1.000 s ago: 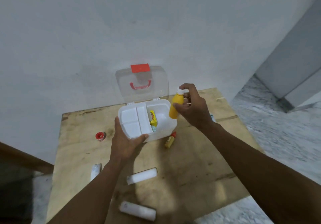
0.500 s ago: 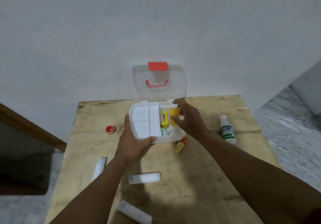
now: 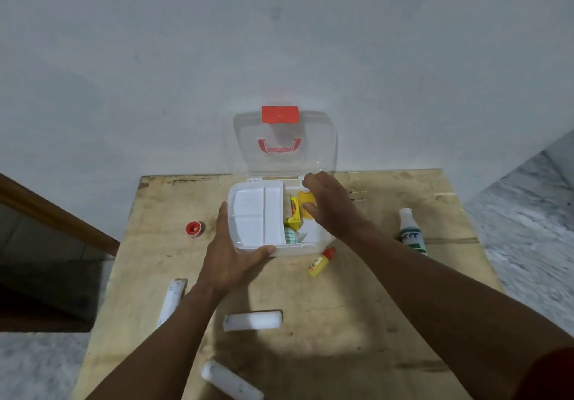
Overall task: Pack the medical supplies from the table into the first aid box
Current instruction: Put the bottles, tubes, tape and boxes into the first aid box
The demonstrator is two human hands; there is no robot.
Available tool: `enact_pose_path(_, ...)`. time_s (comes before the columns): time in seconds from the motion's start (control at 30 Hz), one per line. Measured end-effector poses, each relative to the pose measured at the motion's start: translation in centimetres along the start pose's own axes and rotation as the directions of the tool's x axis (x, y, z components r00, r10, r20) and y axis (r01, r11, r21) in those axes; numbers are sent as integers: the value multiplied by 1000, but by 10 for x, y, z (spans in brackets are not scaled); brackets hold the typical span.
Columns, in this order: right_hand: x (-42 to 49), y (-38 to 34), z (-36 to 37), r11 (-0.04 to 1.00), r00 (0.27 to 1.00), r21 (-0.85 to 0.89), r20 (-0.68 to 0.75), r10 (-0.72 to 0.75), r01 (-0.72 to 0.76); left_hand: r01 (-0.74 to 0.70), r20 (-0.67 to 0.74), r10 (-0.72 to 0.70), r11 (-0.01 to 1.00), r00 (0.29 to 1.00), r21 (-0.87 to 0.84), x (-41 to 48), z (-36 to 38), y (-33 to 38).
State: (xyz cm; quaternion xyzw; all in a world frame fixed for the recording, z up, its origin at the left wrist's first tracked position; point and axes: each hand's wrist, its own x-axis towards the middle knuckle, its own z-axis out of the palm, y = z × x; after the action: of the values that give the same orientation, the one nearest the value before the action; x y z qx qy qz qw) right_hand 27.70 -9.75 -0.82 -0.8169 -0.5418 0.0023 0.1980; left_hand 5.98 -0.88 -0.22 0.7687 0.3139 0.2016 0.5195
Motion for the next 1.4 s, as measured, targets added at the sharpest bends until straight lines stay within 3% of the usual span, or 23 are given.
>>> enact_pose_path(0.27, -4, -3, -5, 999, 999, 13, -15, 45, -45, 25, 2, -25, 1000, 1000, -7, 0, -2, -2)
enact_pose_path(0.53, -10, -5, -12, 992, 999, -117, -34, 35, -39, 32, 10, -32, 999, 999, -12, 4, -2, -14)
enact_pose_path(0.8, -15, -12, -16, 988, 996, -123, -6, 93, -93, 14, 1, -14, 1000, 1000, -14, 4, -2, -17)
enact_pose_path(1.4, -26, -34, -21, 938, 938, -113, 83, 337, -327, -75, 44, 77, 996, 996, -45, 8, -6, -20)
